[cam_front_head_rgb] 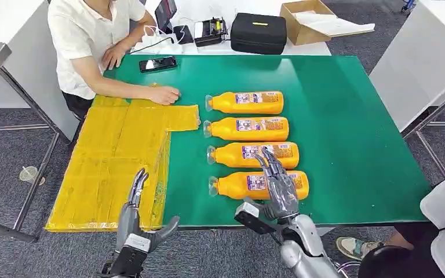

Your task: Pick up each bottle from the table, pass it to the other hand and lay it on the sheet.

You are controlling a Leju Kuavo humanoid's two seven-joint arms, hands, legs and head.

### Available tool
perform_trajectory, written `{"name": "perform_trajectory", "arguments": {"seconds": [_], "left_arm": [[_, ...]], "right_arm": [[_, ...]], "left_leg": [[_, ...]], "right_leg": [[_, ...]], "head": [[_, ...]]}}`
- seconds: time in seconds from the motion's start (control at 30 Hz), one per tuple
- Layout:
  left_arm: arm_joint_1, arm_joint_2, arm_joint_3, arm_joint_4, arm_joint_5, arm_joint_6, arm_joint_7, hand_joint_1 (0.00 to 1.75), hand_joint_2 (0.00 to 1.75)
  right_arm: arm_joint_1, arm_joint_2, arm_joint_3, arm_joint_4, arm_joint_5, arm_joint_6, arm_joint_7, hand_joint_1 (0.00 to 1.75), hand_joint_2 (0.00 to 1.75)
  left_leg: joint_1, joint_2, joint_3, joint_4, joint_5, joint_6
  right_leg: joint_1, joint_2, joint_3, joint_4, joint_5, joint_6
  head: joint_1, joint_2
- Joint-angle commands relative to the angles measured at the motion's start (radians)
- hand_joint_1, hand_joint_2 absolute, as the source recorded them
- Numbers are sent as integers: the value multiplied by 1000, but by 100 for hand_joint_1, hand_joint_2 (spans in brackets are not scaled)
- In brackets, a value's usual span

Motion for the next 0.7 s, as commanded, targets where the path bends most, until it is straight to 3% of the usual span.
{"name": "perform_trajectory", "arguments": {"seconds": [0.03, 0.1, 0.2, 0.3, 0.37, 0.7], "left_arm": [[3, -2, 0, -42, 29, -13, 44, 0, 175], [16, -3, -6, -82, 137, -103, 81, 0, 175], [19, 5, -42, -87, 138, -122, 113, 0, 175], [13, 0, -48, -62, 159, -128, 137, 0, 175], [8, -1, -49, -49, 160, -126, 137, 0, 175], [5, -1, -50, -47, 151, -125, 158, 0, 175]], "right_arm": [[-61, -58, 38, 133, 39, 58, 61, 0, 175], [-59, -73, 40, 128, 52, 76, 93, 0, 175], [-57, -87, 38, 113, 60, 97, 119, 0, 175], [-56, -89, 36, 107, 53, 127, 139, 0, 175], [-53, -87, 35, 106, 49, 135, 145, 0, 175], [-58, -106, 49, 121, 57, 194, 197, 0, 175]], "left_leg": [[0, 2, 4, 0, -2, 0], [0, 3, 4, 0, -3, 0], [0, 1, 2, 0, -2, 0], [0, 4, 9, 2, -6, 0], [0, 1, 3, 0, -1, 0], [0, 1, 6, 0, -2, 0]], "right_leg": [[1, 1, 4, -1, -2, -3], [1, 2, 4, 0, -2, -3], [0, 0, 3, 0, -1, -2], [2, 2, 9, 1, -5, -6], [0, 0, 3, -1, -1, -2], [1, 0, 6, -1, -2, -4]], "head": [[0, 0], [0, 0], [0, 0], [0, 0], [0, 0], [0, 0]]}}
